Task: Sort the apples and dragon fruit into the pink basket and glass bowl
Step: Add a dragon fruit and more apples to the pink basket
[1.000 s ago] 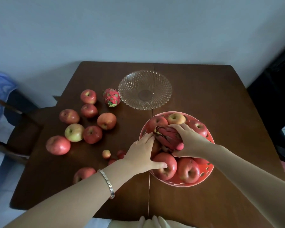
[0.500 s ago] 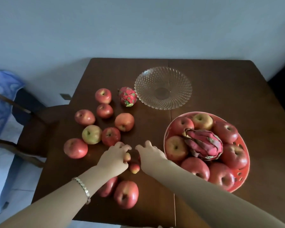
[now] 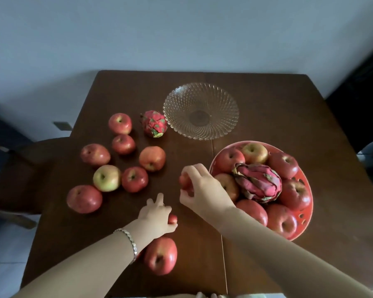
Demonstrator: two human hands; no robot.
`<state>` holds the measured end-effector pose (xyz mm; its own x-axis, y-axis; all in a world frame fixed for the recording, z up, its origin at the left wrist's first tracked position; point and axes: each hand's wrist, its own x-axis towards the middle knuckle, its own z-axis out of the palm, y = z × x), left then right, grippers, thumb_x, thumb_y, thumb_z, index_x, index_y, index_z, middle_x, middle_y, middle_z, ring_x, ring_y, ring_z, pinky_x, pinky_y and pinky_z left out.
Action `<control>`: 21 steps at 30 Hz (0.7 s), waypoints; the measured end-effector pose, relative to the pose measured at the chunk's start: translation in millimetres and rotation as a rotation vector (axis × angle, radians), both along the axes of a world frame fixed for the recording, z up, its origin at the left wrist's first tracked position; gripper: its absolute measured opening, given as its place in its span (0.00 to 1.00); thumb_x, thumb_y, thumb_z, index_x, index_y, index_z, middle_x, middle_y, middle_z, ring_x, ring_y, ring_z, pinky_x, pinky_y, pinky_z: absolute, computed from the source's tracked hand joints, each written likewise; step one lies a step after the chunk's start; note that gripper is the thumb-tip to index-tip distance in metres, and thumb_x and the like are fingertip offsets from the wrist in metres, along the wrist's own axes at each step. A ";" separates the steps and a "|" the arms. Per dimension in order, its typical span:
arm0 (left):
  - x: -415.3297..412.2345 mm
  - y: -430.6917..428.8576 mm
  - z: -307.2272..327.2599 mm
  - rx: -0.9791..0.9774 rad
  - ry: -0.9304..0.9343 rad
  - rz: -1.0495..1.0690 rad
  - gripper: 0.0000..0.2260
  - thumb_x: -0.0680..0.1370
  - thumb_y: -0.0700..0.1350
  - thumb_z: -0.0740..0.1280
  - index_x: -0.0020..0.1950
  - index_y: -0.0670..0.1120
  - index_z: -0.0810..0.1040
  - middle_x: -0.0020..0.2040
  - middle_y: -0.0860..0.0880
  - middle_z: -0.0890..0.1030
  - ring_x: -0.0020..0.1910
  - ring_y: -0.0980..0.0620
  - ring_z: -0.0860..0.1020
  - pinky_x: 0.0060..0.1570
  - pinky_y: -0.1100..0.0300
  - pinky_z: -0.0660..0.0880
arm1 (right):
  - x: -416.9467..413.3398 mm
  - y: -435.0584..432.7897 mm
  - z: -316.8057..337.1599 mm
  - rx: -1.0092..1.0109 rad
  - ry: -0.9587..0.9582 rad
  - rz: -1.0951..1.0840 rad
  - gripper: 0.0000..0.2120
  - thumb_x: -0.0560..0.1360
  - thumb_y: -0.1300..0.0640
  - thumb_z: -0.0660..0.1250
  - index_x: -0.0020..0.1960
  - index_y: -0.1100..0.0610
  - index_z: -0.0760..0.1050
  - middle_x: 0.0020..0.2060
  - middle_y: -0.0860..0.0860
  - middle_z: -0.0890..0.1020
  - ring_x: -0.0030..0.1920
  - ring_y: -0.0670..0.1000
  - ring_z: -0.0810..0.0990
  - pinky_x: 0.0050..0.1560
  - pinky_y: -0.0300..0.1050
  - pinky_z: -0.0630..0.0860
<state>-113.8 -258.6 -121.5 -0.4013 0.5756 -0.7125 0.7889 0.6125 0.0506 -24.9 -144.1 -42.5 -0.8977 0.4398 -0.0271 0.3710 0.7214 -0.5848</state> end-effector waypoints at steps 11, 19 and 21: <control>16.0 71.7 80.3 0.884 -0.065 0.375 0.29 0.65 0.67 0.60 0.49 0.43 0.78 0.52 0.48 0.67 0.48 0.46 0.76 0.56 0.53 0.74 | 95.6 137.5 37.9 -0.128 0.173 -0.548 0.11 0.70 0.58 0.71 0.50 0.52 0.74 0.43 0.48 0.80 0.46 0.50 0.78 0.47 0.40 0.71; 58.5 107.6 101.4 0.959 -0.064 0.248 0.24 0.65 0.64 0.68 0.49 0.46 0.79 0.56 0.50 0.67 0.55 0.49 0.73 0.56 0.57 0.74 | 111.7 172.1 -1.2 -0.171 -0.131 -0.265 0.21 0.75 0.55 0.66 0.66 0.47 0.71 0.61 0.51 0.69 0.69 0.49 0.61 0.68 0.42 0.62; 63.7 112.0 99.5 0.954 -0.008 0.215 0.20 0.67 0.59 0.72 0.49 0.46 0.80 0.57 0.49 0.68 0.56 0.48 0.73 0.54 0.60 0.72 | 112.7 174.5 3.6 -0.180 -0.150 -0.214 0.22 0.76 0.54 0.64 0.69 0.46 0.67 0.70 0.51 0.65 0.72 0.50 0.58 0.71 0.46 0.60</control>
